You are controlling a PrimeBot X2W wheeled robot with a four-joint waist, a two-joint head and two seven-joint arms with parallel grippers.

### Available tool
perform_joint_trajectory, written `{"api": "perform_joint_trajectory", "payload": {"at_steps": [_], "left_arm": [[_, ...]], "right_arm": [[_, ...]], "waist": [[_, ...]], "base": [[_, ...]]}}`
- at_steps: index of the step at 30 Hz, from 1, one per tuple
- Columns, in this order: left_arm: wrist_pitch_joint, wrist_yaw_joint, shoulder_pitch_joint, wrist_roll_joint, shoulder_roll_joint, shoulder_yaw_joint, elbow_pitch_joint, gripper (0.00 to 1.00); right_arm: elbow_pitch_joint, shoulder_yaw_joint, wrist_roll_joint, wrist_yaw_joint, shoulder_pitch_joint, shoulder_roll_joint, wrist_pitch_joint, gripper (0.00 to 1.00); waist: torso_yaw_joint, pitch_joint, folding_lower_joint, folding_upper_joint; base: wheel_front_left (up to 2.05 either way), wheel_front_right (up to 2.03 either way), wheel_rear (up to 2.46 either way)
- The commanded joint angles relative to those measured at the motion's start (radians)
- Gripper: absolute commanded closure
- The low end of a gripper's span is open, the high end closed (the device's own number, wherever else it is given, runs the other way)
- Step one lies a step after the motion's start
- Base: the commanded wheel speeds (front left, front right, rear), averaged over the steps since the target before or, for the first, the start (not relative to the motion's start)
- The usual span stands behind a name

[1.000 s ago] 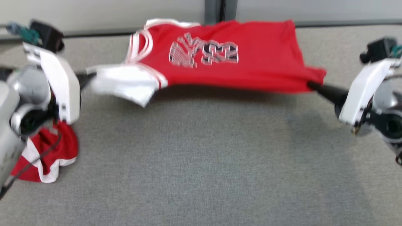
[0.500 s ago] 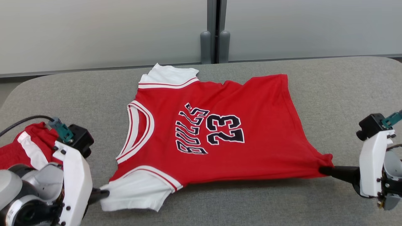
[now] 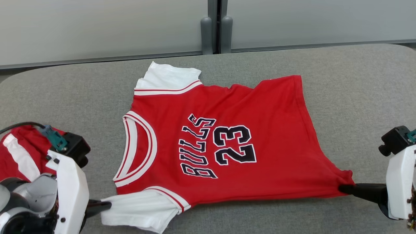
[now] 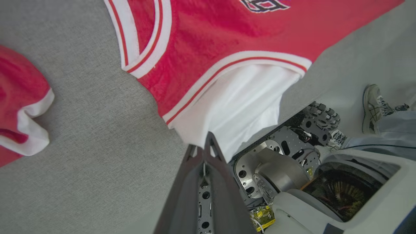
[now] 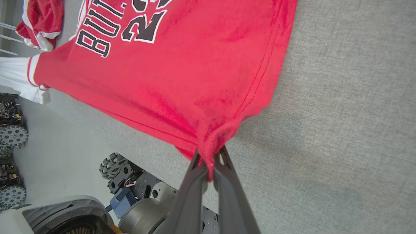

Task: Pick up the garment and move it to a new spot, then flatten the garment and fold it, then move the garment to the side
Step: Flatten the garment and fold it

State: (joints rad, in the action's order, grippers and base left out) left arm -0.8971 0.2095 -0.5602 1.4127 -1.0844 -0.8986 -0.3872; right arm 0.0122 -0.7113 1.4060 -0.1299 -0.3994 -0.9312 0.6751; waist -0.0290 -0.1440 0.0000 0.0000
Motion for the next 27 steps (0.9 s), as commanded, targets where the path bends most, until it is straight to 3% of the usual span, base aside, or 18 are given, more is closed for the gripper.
{"api": "perform_joint_trajectory", "payload": {"at_steps": [1, 8, 20, 27], "left_arm": [[-0.007, -0.001, -0.028, 0.006, 0.011, 0.012, 0.022, 1.00], [-0.062, -0.011, -0.116, -0.003, 0.067, 0.021, 0.125, 1.00], [-0.133, -0.040, -0.269, -0.068, 0.160, 0.007, 0.324, 1.00], [-0.137, -0.059, -0.336, -0.091, 0.249, -0.004, 0.429, 1.00]], "right_arm": [[-0.012, 0.010, -0.013, -0.002, 0.003, 0.017, 0.016, 1.00], [-0.050, 0.061, -0.041, -0.002, -0.030, 0.094, 0.078, 1.00], [-0.139, 0.228, -0.194, -0.002, -0.140, 0.253, 0.150, 1.00], [-0.177, 0.286, -0.284, -0.002, -0.172, 0.360, 0.207, 1.00]], "waist": [[-0.006, -0.015, 0.0000, 0.0000], [-0.022, -0.056, 0.0000, 0.0000], [-0.049, -0.144, 0.0000, 0.0000], [-0.050, -0.178, 0.0000, 0.0000]], "base": [[0.00, 0.00, 0.00], [0.00, 0.00, 0.00], [0.00, 0.00, 0.00], [0.00, 0.00, 0.00]]}}
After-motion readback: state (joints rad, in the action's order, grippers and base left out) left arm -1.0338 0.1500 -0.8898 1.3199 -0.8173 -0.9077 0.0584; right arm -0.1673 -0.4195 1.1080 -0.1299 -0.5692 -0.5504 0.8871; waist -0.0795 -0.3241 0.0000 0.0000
